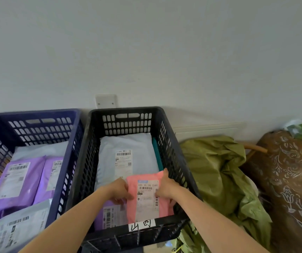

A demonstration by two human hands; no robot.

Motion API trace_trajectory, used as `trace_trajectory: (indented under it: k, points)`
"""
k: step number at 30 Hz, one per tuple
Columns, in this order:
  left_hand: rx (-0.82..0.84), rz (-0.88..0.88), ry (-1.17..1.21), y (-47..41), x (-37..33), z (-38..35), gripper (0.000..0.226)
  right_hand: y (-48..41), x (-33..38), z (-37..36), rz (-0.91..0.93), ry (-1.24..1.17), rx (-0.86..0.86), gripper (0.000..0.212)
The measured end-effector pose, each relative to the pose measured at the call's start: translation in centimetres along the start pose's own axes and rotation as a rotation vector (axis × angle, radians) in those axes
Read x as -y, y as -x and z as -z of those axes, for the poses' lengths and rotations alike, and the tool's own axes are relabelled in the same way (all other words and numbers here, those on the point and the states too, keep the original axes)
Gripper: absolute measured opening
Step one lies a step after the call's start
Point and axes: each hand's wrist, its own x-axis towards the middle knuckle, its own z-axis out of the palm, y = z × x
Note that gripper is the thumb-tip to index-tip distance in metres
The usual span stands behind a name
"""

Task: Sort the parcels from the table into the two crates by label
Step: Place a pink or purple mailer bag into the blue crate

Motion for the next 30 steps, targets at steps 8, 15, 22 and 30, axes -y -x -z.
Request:
trace_trajectory:
  k: [8, 15, 22, 30]
  points:
    - [0.022, -0.082, -0.075, -2.9, 1.1, -1.1, 0.028, -3.4, -0.2, -1.1, -0.089, 0.154, 0.081, 0.113]
    - [-0.035, -0.128, -0.441, -3.6, 0.4, -1.3, 0.032, -4.6, -0.5, -1.0, -0.06, 0.356, 0.121, 0.106]
    - [-0.278, -0.459, -0.832, -2.0, -1.0, -0.1, 0.077, -2.9, -0.1, -0.3, 0.212, 0.664, -0.041, 0.098]
    - [-0.026, -0.472, -0.914, -1.8, 1.2, -3.4, 0.121, -2.5, -1.2, -1.9, 0.346, 0.688, 0.241, 0.121]
